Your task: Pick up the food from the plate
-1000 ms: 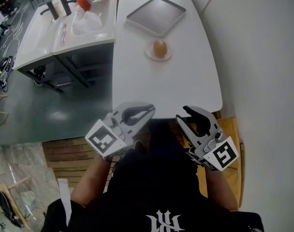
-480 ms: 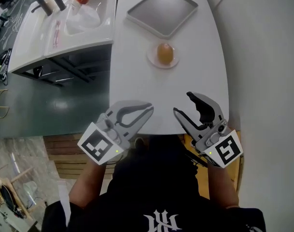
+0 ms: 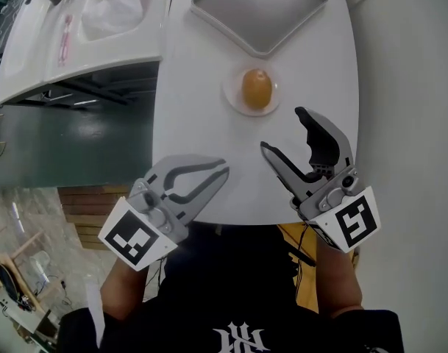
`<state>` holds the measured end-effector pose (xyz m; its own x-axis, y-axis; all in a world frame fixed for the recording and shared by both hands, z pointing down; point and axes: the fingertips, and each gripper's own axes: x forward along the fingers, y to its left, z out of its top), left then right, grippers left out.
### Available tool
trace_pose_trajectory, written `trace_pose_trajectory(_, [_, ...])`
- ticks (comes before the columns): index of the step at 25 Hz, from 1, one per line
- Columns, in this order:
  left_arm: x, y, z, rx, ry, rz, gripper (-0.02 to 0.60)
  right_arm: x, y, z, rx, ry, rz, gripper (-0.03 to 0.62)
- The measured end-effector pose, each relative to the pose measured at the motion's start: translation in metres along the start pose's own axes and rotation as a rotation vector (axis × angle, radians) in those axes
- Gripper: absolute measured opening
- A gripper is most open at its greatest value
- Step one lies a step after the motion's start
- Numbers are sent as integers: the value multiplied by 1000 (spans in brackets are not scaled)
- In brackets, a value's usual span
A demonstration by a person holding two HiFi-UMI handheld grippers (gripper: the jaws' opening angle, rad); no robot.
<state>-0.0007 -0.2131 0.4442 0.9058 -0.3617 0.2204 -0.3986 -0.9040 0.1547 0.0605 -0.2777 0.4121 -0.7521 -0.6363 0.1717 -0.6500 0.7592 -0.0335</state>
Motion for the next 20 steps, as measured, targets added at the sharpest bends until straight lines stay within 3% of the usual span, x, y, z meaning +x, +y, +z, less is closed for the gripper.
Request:
trace_pose_trajectory(6, [23, 36, -14, -52, 30, 30, 11, 36, -40, -27, 19, 55, -12, 290])
trace_pose_trajectory(13, [48, 78, -14, -12, -10, 94, 16, 65, -71, -71, 80, 118, -21, 321])
trace_pose_trajectory(16, [56, 91, -18, -18, -10, 116, 94, 75, -78, -89, 102, 158, -24, 333])
trace_pose_trajectory(20, [63, 97, -23, -27, 8, 106, 95, 84, -84, -113, 125, 228, -42, 345])
